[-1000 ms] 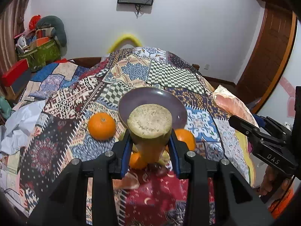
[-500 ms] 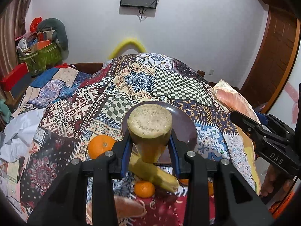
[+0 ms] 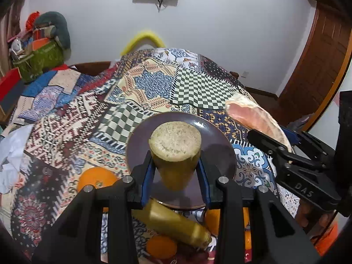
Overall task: Organize fruits
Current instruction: 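Carry the yellow cylinder with the left tool while the right tool carries the wedge to the plate, then lower both fruits onto the dark plate and open both tools, then withdraw both tools from the plate toward the remaining fruit, then grasp the large Dole orange with the right tool while the left tool grasps another pomelo wedge, then lower the pomelo wedge onto the plate with the left tool while the right tool carries the orange over it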
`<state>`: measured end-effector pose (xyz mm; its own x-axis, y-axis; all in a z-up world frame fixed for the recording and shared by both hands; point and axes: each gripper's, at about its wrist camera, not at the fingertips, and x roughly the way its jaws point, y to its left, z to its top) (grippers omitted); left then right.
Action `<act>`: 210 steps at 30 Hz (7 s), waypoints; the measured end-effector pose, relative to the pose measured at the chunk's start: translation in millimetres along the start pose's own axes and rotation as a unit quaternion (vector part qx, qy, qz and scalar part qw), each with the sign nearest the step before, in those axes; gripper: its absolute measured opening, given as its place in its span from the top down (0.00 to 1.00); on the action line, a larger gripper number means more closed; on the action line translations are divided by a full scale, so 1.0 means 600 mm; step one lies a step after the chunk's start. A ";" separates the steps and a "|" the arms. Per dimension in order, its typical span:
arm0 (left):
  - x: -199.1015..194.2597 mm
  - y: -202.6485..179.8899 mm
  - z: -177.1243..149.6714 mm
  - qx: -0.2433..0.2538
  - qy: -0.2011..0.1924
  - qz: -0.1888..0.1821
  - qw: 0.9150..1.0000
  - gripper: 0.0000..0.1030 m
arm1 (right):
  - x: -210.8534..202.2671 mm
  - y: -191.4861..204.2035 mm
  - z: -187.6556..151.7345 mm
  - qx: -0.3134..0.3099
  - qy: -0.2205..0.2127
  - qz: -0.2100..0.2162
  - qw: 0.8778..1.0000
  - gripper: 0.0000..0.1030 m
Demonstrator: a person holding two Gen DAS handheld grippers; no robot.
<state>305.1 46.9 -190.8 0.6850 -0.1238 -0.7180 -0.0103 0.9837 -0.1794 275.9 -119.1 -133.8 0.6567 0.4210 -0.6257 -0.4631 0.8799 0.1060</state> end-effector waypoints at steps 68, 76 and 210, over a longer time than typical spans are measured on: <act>-0.150 0.014 0.002 -0.012 -0.033 0.043 0.998 0.46 | -0.101 0.041 0.005 -0.021 0.003 0.015 1.000 0.42; -0.197 0.015 -0.039 0.001 -0.044 0.063 0.997 0.39 | -0.136 0.050 -0.024 -0.010 0.000 0.015 1.000 0.36; -0.126 0.014 -0.063 0.052 -0.028 0.049 0.997 0.54 | -0.108 0.014 -0.043 0.030 0.025 0.022 0.999 0.38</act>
<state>225.7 59.4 -163.3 0.7235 -0.0214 -0.6900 -0.0059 0.9993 -0.0372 214.1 -144.9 -112.2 0.6051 0.4498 -0.6569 -0.4532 0.8730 0.1803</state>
